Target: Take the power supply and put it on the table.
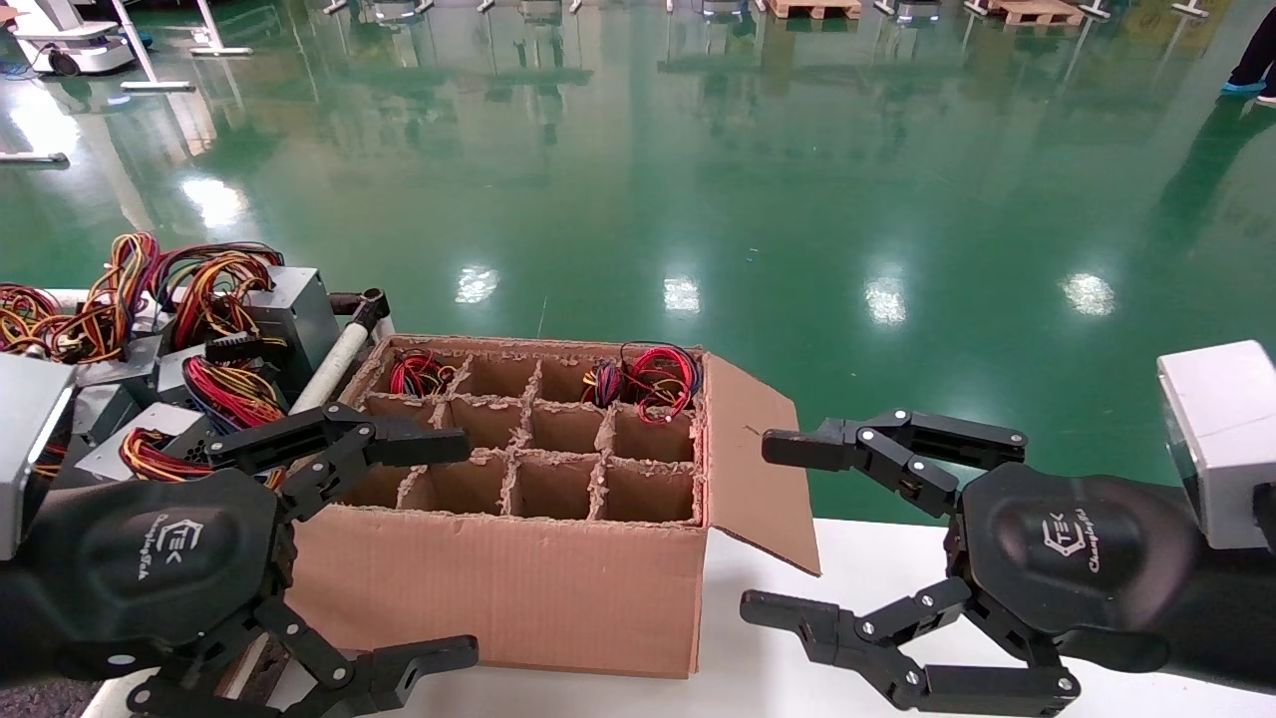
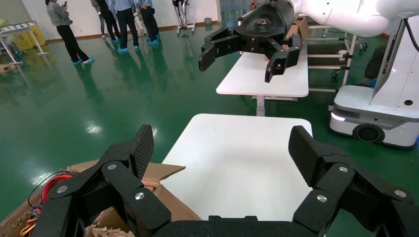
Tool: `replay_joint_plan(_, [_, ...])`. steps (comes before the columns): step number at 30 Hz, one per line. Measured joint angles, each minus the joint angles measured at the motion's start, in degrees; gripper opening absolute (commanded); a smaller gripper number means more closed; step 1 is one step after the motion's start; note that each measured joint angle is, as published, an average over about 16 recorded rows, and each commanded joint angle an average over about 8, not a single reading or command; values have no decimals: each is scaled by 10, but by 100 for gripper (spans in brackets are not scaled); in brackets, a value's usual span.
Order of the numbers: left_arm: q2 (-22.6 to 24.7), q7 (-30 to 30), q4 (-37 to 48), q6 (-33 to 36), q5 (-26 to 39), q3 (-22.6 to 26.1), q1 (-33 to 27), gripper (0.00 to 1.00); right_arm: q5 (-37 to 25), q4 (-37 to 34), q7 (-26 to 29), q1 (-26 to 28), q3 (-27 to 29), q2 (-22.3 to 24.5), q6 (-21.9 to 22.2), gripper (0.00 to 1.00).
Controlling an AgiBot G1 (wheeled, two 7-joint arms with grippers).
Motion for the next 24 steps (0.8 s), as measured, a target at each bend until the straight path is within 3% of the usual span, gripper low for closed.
replay_joint_plan(11, [17, -19, 19, -51, 58, 19, -34, 100, 0, 0, 0, 0, 0, 0, 0, 0])
replay_joint_plan(24, [88, -53, 107, -112, 223, 92, -162, 100, 0, 0, 0, 0, 0, 0, 0, 0])
